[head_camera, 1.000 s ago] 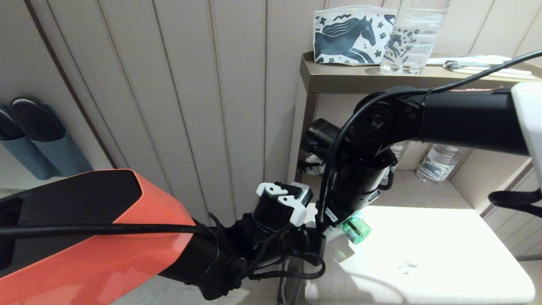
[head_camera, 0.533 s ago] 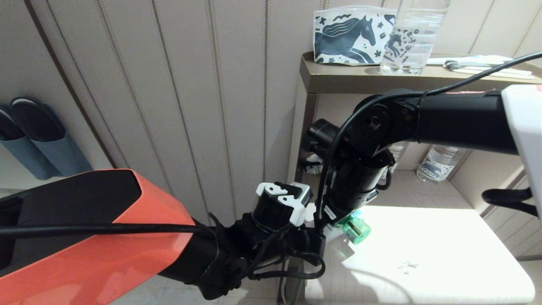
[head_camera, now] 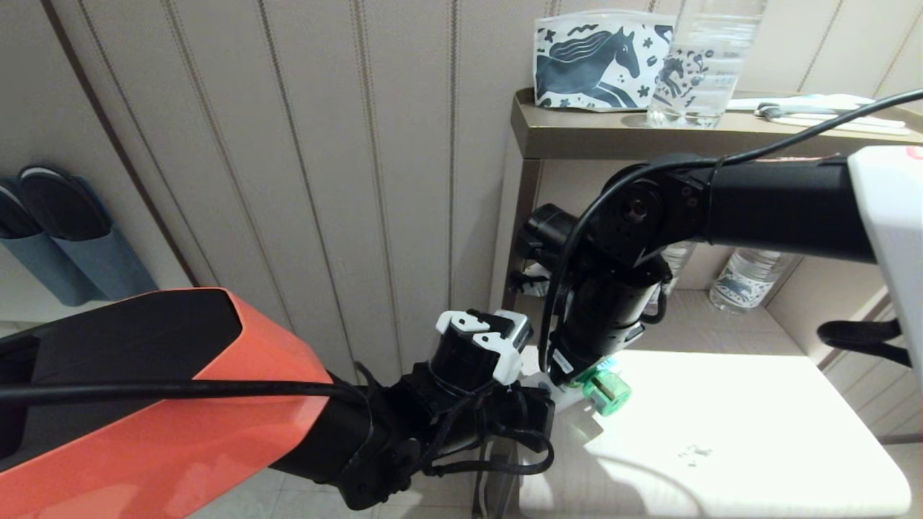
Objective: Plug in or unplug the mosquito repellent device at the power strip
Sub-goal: Hold the socket with your left hand and unplug it with your right hand
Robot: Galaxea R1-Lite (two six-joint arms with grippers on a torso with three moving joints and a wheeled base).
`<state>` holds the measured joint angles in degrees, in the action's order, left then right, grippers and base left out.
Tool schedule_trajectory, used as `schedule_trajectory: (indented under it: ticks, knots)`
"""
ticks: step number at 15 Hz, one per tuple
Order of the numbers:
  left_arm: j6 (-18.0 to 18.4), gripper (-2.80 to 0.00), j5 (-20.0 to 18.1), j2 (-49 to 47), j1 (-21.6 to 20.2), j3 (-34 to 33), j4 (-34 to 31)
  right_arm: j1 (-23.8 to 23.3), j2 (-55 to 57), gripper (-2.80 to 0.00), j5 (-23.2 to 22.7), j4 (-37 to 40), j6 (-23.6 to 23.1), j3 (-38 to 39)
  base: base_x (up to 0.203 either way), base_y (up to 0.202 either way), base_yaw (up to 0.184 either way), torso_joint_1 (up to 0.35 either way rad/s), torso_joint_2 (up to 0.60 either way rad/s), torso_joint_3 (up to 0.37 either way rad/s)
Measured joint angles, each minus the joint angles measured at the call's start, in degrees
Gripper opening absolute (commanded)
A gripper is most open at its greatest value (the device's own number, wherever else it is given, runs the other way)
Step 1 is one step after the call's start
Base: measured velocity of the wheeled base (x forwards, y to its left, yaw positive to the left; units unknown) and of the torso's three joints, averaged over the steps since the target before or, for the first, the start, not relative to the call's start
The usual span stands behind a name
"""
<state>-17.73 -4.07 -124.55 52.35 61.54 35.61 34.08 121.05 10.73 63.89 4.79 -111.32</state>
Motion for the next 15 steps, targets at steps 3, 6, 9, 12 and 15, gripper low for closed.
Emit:
schedule_trajectory:
  ticks: [3,6,9,12,15]
  knots:
    - [0.01,-2.8,-0.02,-0.2,0.0,0.05,-0.02,0.0,-0.02,-2.8,-0.1,0.16,0.02,0.11,0.0,0.0,0.0,0.0,0.0,0.0]
    - [0.02,-2.8,0.0,-0.42,0.02,0.09,0.0,0.0,-0.3,-2.8,-0.06,0.22,-0.11,-0.06,0.0,0.0,0.0,0.0,0.0,0.0]
    - [0.16,-2.8,0.02,-0.95,0.02,0.17,0.18,0.19,-1.4,-2.8,0.05,0.55,-0.72,-0.28,0.0,0.0,0.0,0.0,0.0,0.0]
    - [0.2,-2.8,0.01,-1.67,0.02,0.3,0.3,0.3,-2.84,-2.8,0.09,0.63,-1.49,-0.39,0.0,0.0,0.0,0.0,0.0,0.0]
    - [0.28,-2.8,-0.02,-1.79,0.02,0.37,0.28,0.09,-3.91,-2.8,0.27,0.62,-1.51,-0.33,0.0,0.0,0.0,0.0,0.0,0.0]
